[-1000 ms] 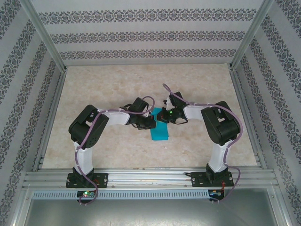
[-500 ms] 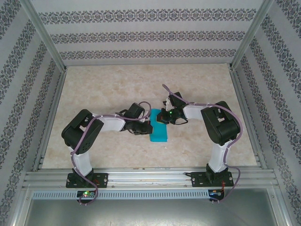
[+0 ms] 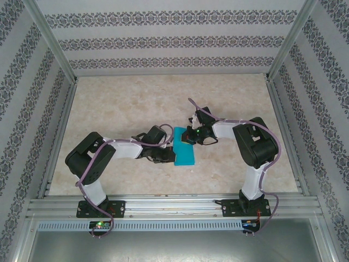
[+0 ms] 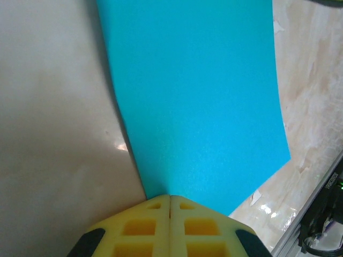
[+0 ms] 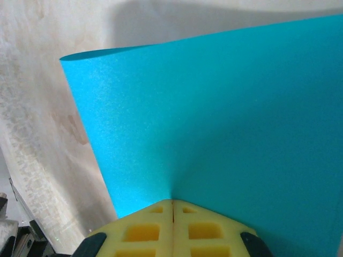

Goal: Fold a paper plane with a square sheet of paper (fold left side to right side)
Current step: First fold the square sheet of paper in half at the center of the table.

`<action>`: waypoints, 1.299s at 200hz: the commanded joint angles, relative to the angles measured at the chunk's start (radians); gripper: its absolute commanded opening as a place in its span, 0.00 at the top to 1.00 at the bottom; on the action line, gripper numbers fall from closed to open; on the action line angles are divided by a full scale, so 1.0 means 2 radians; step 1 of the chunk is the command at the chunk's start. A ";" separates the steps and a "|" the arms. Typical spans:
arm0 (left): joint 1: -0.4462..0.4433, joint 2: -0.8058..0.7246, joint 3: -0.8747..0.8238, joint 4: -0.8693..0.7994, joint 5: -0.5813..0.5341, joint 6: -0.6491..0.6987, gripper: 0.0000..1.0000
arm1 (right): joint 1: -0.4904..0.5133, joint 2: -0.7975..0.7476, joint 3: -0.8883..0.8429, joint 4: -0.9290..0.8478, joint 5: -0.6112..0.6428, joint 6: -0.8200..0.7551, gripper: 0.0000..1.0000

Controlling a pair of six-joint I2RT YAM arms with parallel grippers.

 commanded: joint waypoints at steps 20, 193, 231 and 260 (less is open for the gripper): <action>-0.028 -0.001 -0.034 -0.085 0.014 -0.018 1.00 | -0.007 0.026 -0.006 -0.029 0.072 -0.015 1.00; -0.033 -0.067 -0.058 -0.063 0.001 -0.058 1.00 | -0.001 0.018 -0.011 -0.027 0.071 -0.013 1.00; 0.002 -0.087 -0.031 -0.067 0.016 -0.041 1.00 | 0.002 0.014 -0.013 -0.023 0.071 -0.011 1.00; 0.006 -0.041 0.028 -0.077 0.032 -0.009 1.00 | 0.002 0.014 -0.013 -0.024 0.072 -0.011 1.00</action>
